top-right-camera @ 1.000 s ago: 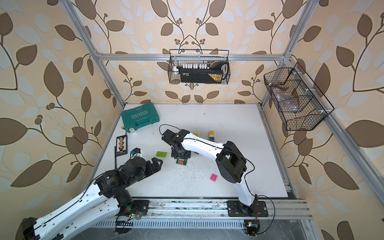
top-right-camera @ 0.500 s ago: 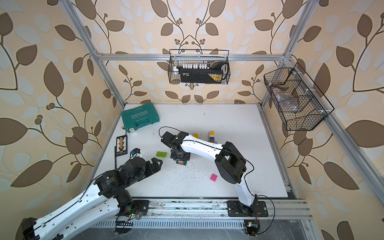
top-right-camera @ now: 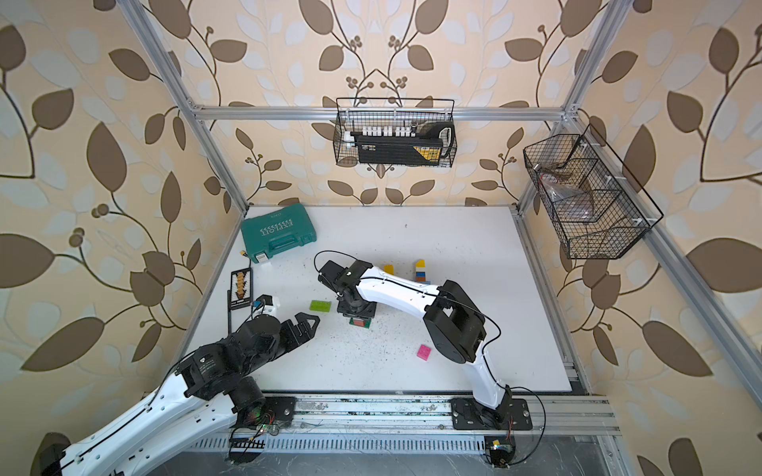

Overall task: Assemble the number 1 with lego
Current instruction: Assemble the lego brick with the lego brick.

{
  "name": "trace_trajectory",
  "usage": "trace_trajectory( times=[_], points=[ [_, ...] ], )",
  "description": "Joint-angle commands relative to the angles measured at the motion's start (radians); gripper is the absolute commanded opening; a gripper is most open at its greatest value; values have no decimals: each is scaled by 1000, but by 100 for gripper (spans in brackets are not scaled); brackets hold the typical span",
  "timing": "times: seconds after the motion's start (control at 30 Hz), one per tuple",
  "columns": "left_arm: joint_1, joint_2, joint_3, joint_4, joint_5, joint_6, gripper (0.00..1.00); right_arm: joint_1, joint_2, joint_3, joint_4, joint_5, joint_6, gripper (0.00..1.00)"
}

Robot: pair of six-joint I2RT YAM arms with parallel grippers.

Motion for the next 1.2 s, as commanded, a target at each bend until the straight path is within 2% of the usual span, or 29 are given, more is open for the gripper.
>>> trace_trajectory(
  times=[0.0, 0.6, 0.83, 1.0, 1.1, 1.17],
  points=[
    [8, -11, -9, -3, -10, -4, 99, 4, 72, 14, -36, 3, 11, 13],
    [9, -53, -18, -12, -15, -7, 99, -20, 208, 5, -59, -21, -9, 13],
    [9, -61, -20, -19, -15, -10, 99, -22, 240, 5, -56, -41, -16, 16],
    [8, -76, -27, -12, -15, -9, 99, -20, 180, 3, -63, -18, -19, 27],
    [8, -62, -27, -2, -8, -2, 99, -15, 117, -8, -65, 14, -18, 38],
    [8, -39, -17, 0, -4, 4, 99, -10, 71, -4, -70, 38, -19, 49]
  ],
)
